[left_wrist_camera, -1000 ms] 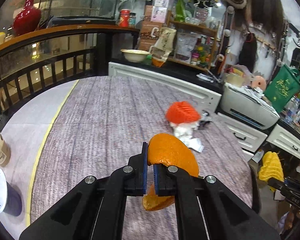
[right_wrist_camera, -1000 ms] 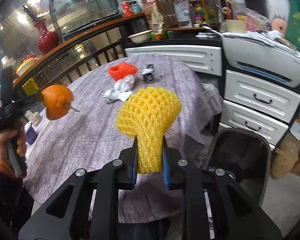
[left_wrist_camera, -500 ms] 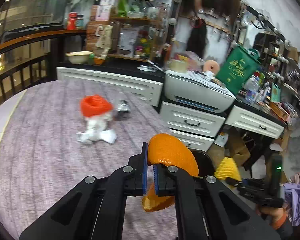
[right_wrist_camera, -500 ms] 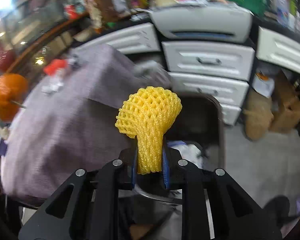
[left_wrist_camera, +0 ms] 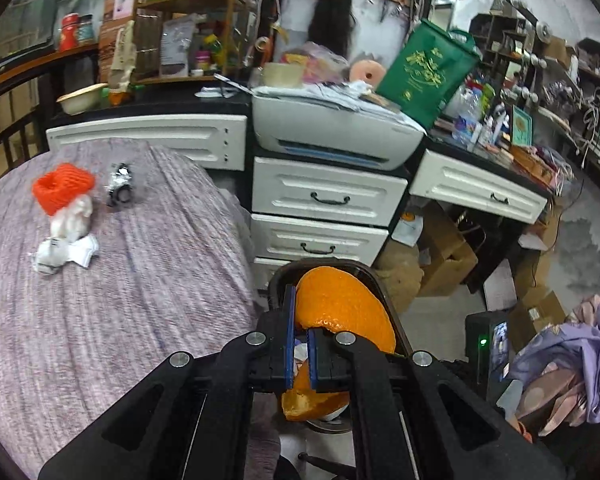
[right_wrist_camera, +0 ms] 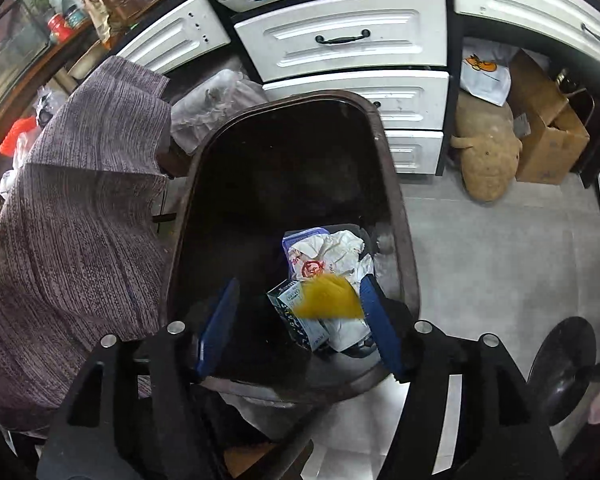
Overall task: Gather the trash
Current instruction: 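Open the right tool to drop the yellow foam net into the bin, then lower the orange peel into the bin and open the left tool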
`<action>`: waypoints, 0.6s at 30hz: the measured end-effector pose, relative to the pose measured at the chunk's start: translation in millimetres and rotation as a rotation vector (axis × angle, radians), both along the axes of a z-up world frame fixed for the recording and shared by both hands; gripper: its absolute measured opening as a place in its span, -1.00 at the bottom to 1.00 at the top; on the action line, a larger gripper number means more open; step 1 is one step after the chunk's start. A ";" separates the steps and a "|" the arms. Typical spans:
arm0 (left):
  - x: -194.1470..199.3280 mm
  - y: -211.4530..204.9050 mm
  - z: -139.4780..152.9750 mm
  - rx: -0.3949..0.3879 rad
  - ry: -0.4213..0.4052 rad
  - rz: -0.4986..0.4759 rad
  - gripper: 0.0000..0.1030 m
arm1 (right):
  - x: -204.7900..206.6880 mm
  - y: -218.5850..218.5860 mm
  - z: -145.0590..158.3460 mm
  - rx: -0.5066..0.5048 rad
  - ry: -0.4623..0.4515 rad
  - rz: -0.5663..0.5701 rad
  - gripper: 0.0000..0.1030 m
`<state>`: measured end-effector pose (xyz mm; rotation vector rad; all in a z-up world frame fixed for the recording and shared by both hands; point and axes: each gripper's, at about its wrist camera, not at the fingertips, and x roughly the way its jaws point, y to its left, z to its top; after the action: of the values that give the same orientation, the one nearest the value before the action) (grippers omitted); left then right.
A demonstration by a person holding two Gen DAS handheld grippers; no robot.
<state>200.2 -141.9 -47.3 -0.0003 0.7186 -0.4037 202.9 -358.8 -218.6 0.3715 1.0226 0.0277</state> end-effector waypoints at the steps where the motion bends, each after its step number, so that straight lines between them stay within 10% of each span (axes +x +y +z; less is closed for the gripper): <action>1: 1.5 -5.5 -2.9 0.008 0.004 -0.009 -0.89 | -3.0 -3.1 2.0 -0.005 -0.007 -0.009 0.24; 18: 29.6 -74.1 -71.0 0.178 0.128 -0.087 -0.89 | -34.4 -63.5 38.9 -0.033 -0.102 -0.172 0.42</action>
<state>229.8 -216.0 -118.4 0.1754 0.8811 -0.4246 168.5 -422.4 -179.7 0.4227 0.8862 -0.1241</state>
